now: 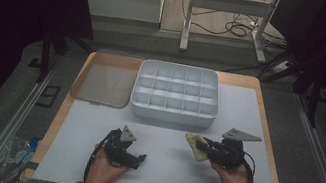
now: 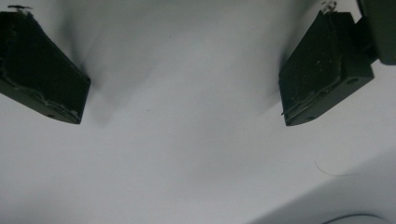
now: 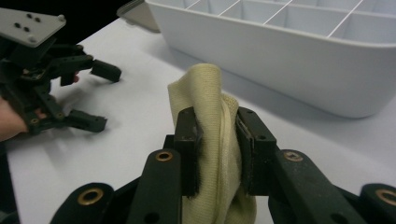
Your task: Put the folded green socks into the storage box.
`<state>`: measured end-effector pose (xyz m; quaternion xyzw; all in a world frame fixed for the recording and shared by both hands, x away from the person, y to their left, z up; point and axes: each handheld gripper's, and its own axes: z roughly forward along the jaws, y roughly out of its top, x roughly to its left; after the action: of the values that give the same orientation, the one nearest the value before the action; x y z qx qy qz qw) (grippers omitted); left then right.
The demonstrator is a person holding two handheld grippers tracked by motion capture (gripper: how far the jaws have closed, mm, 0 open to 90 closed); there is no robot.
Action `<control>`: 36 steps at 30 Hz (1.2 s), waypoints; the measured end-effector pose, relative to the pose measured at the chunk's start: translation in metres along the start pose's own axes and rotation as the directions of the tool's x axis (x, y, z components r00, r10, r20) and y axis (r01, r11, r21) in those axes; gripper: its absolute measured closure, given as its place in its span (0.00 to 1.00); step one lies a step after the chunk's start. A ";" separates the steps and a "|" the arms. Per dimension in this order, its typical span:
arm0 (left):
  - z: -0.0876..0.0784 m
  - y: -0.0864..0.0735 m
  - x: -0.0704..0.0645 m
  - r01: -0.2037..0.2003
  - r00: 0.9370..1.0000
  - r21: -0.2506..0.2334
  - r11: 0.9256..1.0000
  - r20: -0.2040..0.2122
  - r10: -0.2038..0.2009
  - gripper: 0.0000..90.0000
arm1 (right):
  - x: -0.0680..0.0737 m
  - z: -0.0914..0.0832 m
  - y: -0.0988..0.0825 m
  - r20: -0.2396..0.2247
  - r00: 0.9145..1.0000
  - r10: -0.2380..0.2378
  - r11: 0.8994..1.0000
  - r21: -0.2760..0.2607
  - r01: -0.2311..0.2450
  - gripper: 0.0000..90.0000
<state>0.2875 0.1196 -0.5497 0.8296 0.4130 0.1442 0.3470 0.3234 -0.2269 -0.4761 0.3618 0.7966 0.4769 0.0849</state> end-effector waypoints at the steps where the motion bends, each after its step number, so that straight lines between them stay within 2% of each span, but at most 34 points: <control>1: 0.000 0.000 0.000 0.000 1.000 0.000 1.000 0.000 0.000 0.02 | -0.001 0.000 0.001 0.004 1.000 -0.001 1.000 -0.002 0.001 0.80; 12: 0.000 0.000 0.000 -0.003 1.000 -0.001 1.000 -0.002 0.003 0.02 | -0.012 -0.001 0.017 0.060 0.998 -0.021 0.999 -0.047 0.024 0.80; 36: 0.000 0.000 0.000 -0.004 1.000 0.000 1.000 0.000 0.004 0.02 | -0.026 0.005 0.056 0.112 0.993 -0.041 0.992 -0.113 0.053 0.80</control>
<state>0.2876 0.1200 -0.5496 0.8302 0.4116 0.1451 0.3468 0.3728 -0.2243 -0.4381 0.3629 0.7699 0.4998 0.1605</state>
